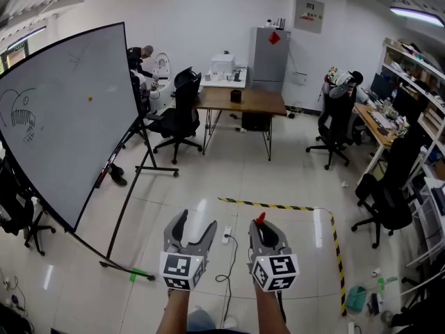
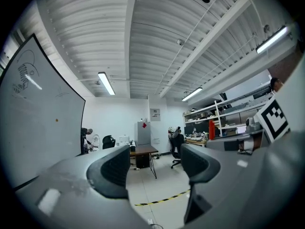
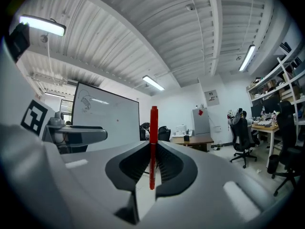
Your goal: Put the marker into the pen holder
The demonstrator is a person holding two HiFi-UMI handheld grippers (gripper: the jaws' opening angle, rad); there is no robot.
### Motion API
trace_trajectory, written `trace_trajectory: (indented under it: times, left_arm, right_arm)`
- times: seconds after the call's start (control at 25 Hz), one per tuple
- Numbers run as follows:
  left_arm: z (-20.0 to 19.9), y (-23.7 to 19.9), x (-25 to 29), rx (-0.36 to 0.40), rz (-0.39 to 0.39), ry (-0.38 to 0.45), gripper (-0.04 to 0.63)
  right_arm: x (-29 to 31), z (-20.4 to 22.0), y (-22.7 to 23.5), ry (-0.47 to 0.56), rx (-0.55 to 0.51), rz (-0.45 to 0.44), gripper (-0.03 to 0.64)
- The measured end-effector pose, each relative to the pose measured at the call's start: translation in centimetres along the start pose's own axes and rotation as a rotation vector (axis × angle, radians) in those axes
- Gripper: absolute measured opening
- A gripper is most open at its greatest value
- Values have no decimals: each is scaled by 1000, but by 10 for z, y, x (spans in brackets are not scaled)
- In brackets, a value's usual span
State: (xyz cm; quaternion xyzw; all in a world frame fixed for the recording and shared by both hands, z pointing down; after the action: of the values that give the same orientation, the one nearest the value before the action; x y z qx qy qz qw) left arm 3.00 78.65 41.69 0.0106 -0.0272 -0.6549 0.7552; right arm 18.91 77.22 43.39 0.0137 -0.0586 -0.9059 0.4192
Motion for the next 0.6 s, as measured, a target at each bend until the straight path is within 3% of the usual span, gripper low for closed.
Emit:
trace_trajectory:
  times: [0.32,0.6]
  left_arm:
    - [2,-13,84,-14,88,9,333]
    - [-25,-77,172,43,119,98,333]
  right_arm:
    - [65,-6,35,-25,-24,51,38]
    - [157,-50,55,40,-93,100,38]
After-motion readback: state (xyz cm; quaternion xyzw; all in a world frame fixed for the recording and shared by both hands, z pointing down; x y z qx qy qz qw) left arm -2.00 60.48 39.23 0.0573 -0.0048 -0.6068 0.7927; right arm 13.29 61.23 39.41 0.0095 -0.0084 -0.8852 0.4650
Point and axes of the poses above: the fingertips, and each gripper's own axes: x forward along the fingers, y to its right, z out of its underside, the point moved 2 cm from there along -x, backward along the fingers, and after that the axes turned 10 degrees about -z, right-handed, at the moved point
